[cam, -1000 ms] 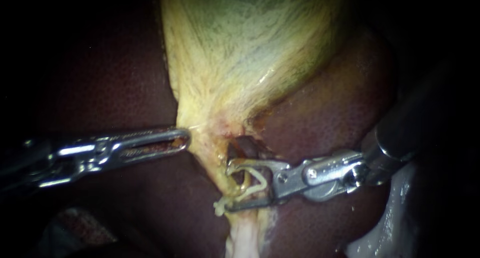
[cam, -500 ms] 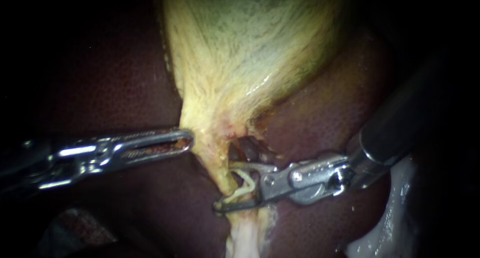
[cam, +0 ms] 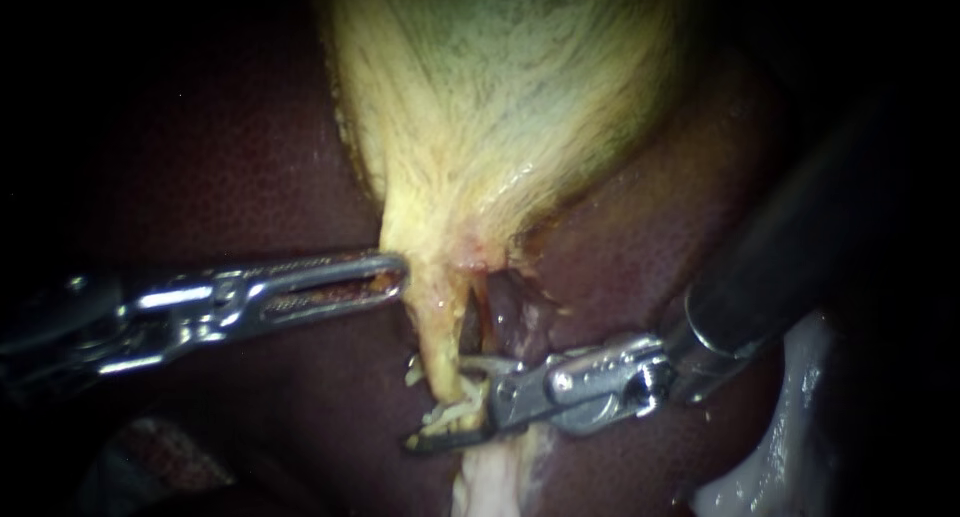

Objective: Clipping second clip left tube

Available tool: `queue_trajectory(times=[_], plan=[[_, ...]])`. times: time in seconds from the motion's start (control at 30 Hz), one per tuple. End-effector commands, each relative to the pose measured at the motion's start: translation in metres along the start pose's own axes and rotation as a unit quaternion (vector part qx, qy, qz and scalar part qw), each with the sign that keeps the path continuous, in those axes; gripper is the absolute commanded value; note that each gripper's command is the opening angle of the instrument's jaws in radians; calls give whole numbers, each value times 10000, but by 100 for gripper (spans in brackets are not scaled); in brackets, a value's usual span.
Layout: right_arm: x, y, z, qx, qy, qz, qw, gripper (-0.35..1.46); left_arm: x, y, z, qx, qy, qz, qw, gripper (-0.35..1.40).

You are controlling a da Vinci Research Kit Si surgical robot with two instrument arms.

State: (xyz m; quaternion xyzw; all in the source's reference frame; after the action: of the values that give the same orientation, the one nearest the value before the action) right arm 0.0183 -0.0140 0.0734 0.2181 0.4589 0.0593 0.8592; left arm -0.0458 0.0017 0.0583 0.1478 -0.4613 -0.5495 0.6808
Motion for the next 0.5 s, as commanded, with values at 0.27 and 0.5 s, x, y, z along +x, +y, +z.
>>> queue_trajectory(times=[0.27,0.5], plan=[[-2,-3,-9,28,-77,175,9998,6,0,0,1,-5,-1,-1,10000,-35],[4,-3,-17,76,-276,491,9984,-35,0,0,1,-4,-1,0,10000,-35]])
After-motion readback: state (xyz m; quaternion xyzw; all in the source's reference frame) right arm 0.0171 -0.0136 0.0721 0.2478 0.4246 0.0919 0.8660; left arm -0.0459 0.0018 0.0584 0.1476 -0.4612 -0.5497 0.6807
